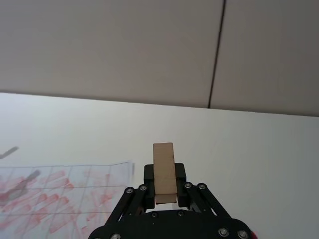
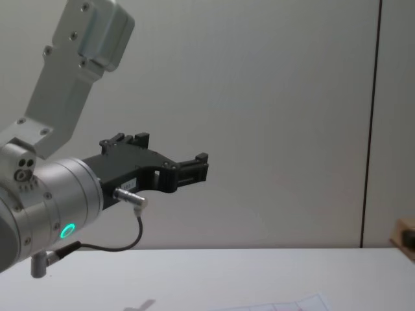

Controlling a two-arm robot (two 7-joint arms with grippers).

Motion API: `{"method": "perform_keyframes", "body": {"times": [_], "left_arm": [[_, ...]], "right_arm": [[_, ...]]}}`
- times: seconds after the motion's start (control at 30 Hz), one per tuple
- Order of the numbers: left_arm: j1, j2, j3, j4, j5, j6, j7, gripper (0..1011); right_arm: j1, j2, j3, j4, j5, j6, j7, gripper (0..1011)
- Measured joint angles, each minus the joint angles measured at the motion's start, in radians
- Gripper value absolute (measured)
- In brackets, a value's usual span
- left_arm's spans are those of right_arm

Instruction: Use the one hand to pick up the stamp and affix it onto the A4 paper.

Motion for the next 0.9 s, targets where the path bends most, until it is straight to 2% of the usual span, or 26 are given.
{"method": "perform_keyframes", "body": {"times": [0.37,0.57,0.9], "left_arm": [[0.000,0.000,0.000,0.000,0.000,0.000,0.000,1001],[0.000,0.000,0.000,0.000,0.000,0.000,0.000,1001],[0.000,0.000,0.000,0.000,0.000,0.000,0.000,1002]], "right_arm": [[0.016,-0.025,-0.063,-0.016,-0.080,0.109,0.101,219],[0.017,-0.033,-0.084,-0.016,-0.115,0.154,0.126,219],[0.014,-0.038,-0.097,-0.003,-0.147,0.206,0.128,219]]}}
